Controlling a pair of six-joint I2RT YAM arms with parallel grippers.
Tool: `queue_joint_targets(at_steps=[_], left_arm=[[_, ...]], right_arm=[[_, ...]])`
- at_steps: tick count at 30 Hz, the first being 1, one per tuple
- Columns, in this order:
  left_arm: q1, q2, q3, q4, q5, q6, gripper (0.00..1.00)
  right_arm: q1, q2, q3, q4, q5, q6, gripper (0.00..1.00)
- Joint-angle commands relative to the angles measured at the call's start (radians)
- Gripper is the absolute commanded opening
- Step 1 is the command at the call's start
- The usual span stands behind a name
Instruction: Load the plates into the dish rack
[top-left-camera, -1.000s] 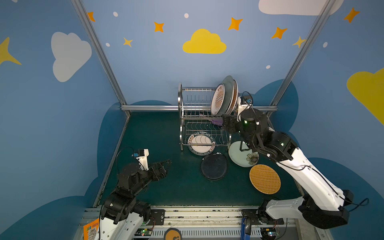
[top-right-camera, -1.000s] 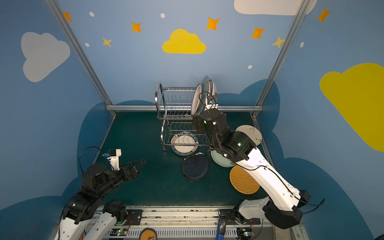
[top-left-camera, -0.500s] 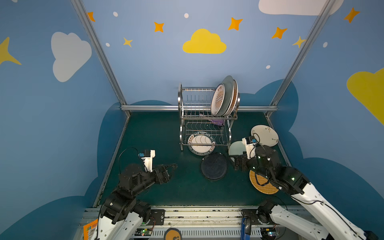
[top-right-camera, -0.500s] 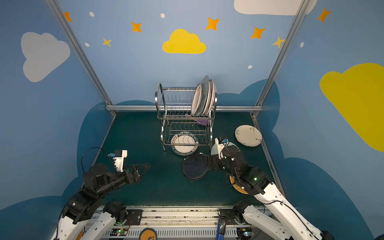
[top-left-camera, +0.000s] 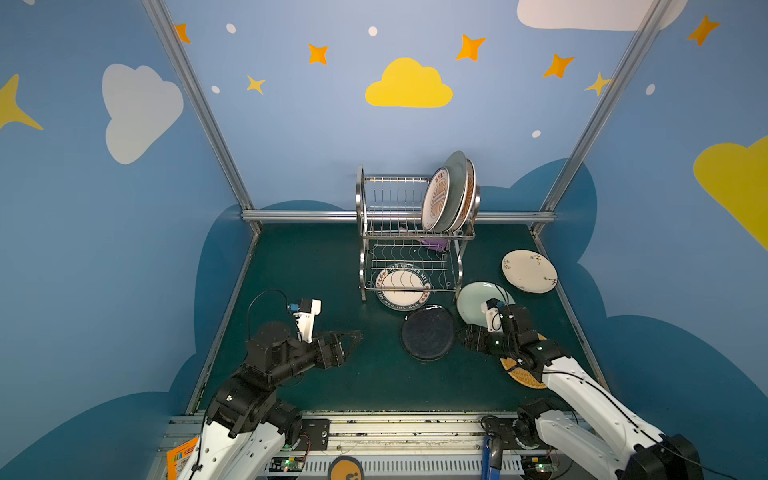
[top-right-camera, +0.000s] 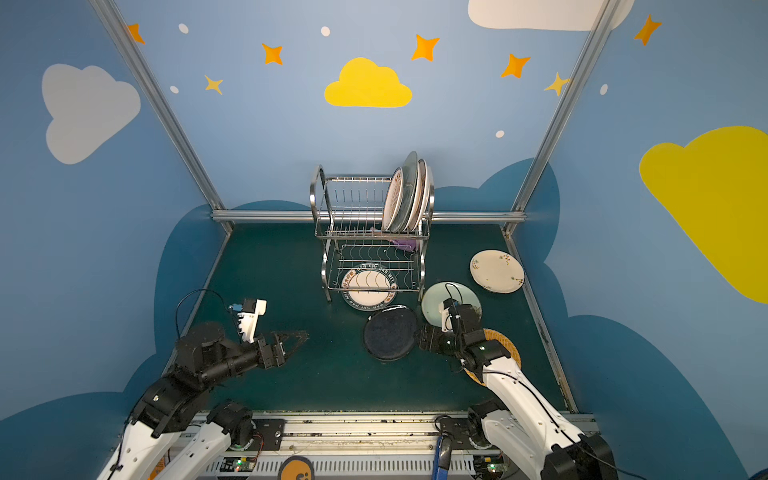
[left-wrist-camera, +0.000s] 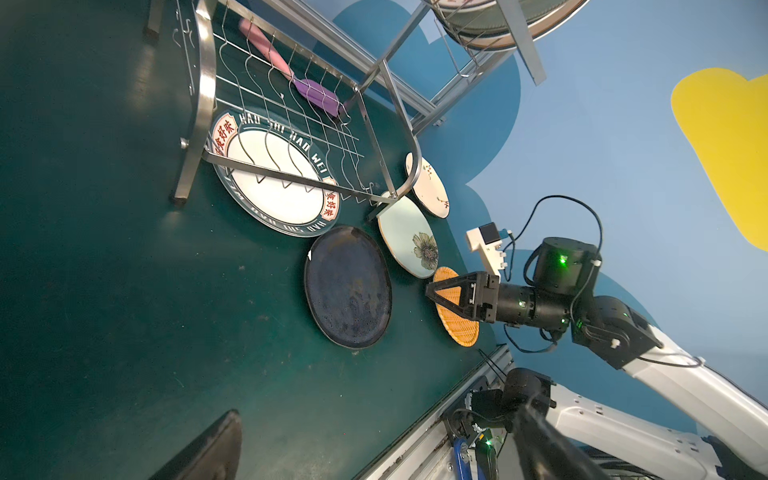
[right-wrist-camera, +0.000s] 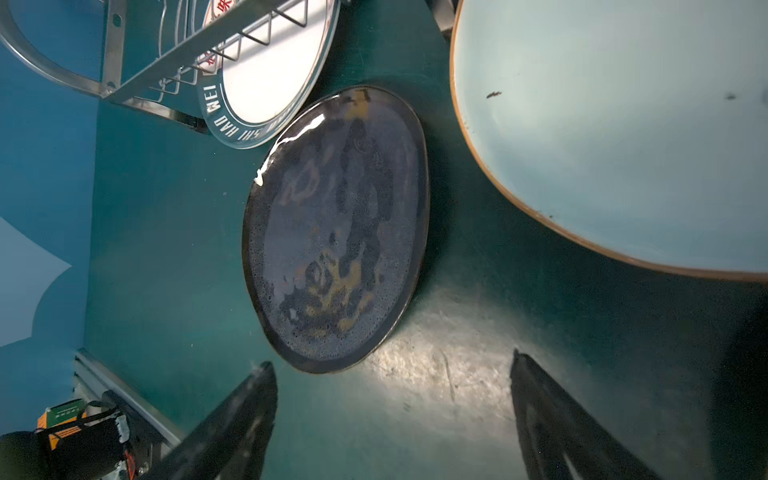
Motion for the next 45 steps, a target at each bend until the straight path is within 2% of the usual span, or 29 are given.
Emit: queue_joint_targets(at_steps=[1,6,13,16,18,20,22,38,43,45], left_arm=[[-0.005,0.001,-0.005,0.028,0.019,0.005,1.0],[-0.004,-0.005,-0.007,0.031,0.02,0.004,1.0],[-0.004,-0.002,-0.008,0.033,0.023,0.002,1.0],[-0.004,-0.006,-0.009,0.034,0.022,0.002,1.0],[-0.005,-0.008,-0.009,0.034,0.019,0.001,1.0],[-0.004,-0.008,-0.008,0.034,0.02,0.002,1.0],[-0.004,-0.01,-0.009,0.033,0.02,0.001,1.0],[-0.005,-0.02,-0.007,0.031,0.018,0.003,1.0],[-0.005,-0.026,-0.007,0.031,0.015,0.003,1.0],[-0.004,-0.028,-0.008,0.03,0.012,0.003,1.0]], right_arm=[[-0.023,0.045,-0.017,0.156,-0.072,0.012,0.86],[-0.043,0.131,-0.018,0.218,-0.09,0.007,0.84],[-0.053,0.342,0.097,0.143,-0.111,0.021,0.77],[-0.069,0.469,0.2,0.039,-0.201,-0.028,0.71],[-0.074,0.537,0.243,0.04,-0.235,-0.035,0.62],[-0.078,0.581,0.246,0.065,-0.246,-0.034,0.57],[-0.079,0.596,0.243,0.071,-0.239,-0.038,0.51],[-0.085,0.703,0.174,0.182,-0.264,-0.039,0.34],[-0.085,0.709,0.162,0.176,-0.275,-0.043,0.19],[-0.079,0.7,0.151,0.182,-0.278,-0.038,0.16]])
